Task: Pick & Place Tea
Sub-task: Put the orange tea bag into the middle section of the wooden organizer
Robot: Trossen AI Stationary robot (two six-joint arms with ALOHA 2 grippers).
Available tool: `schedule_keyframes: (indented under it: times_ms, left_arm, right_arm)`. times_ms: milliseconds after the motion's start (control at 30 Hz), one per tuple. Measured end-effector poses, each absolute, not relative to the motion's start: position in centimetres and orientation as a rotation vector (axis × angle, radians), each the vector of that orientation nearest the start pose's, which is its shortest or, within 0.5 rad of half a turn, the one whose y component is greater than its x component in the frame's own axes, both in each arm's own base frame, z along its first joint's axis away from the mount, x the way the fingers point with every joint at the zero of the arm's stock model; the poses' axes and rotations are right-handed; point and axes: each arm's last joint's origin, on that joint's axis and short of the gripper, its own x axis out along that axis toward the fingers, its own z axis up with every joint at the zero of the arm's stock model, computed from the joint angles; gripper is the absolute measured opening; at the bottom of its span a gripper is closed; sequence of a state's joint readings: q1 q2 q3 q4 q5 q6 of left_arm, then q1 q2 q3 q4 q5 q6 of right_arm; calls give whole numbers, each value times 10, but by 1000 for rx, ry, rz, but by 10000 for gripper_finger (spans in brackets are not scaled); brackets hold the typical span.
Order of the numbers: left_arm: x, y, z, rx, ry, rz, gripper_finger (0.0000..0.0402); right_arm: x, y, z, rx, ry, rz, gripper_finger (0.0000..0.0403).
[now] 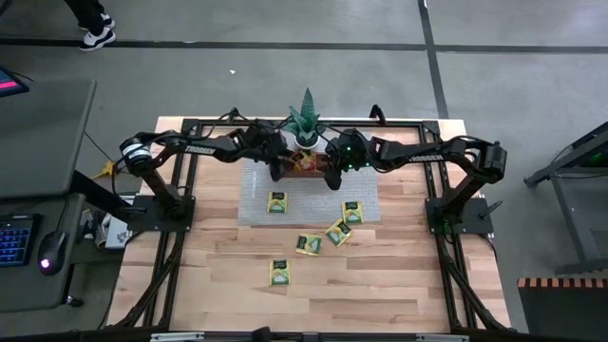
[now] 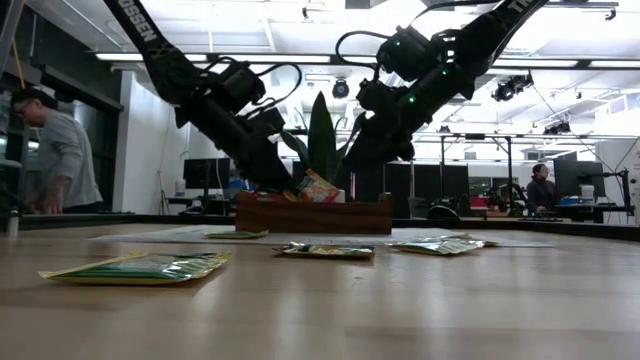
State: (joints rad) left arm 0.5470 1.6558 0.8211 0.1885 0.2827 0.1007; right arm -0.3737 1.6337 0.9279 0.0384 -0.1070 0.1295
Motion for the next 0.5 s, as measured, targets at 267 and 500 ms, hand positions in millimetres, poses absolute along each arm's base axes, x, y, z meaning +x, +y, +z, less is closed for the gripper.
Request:
schedule_keyframes:
  times_ms: [267, 500]
  left_arm:
    - [284, 164, 167, -165, 608, 231, 198]
    - [284, 163, 168, -199, 601, 212, 153]
  right_arm:
    - [315, -120, 194, 285, 640, -299, 179]
    - [315, -121, 193, 278, 641, -303, 179]
